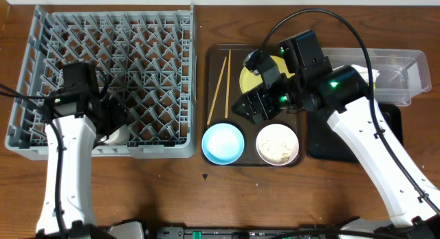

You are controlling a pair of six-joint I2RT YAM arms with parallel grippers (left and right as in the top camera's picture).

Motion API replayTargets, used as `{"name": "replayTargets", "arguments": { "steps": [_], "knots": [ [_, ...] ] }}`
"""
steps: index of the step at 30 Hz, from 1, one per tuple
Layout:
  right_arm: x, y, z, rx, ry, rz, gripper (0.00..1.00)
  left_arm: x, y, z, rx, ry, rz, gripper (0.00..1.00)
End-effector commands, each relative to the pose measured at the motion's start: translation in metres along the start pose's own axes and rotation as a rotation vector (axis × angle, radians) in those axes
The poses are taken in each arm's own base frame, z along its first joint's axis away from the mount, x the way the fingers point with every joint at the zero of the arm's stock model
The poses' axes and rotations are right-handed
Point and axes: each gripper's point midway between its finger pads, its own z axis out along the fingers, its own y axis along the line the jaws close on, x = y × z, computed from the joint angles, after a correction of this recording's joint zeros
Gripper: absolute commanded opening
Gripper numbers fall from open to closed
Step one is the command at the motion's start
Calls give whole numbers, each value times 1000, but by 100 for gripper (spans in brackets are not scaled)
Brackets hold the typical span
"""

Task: Sort waste into correct bins and load items into the dishwasher
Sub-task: 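Lower the white cup into the gray dish rack with the left gripper, then grasp the rim of the pink rice bowl with the right gripper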

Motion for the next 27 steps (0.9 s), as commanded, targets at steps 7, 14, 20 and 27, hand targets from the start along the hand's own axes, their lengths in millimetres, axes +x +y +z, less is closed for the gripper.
{"name": "replayTargets", "arguments": {
  "steps": [7,14,20,27],
  "knots": [
    [2,-30,-7,217,-17,191,99,20,-67,-95,511,-93,340,85],
    [32,-36,5,284,72,284,85,61,-86,-139,689,-146,568,85],
    [78,-63,28,417,150,433,55,78,-87,-147,709,-142,630,85],
    [129,-79,80,425,184,430,47,79,-88,-147,710,-139,633,85]
  ]
}}
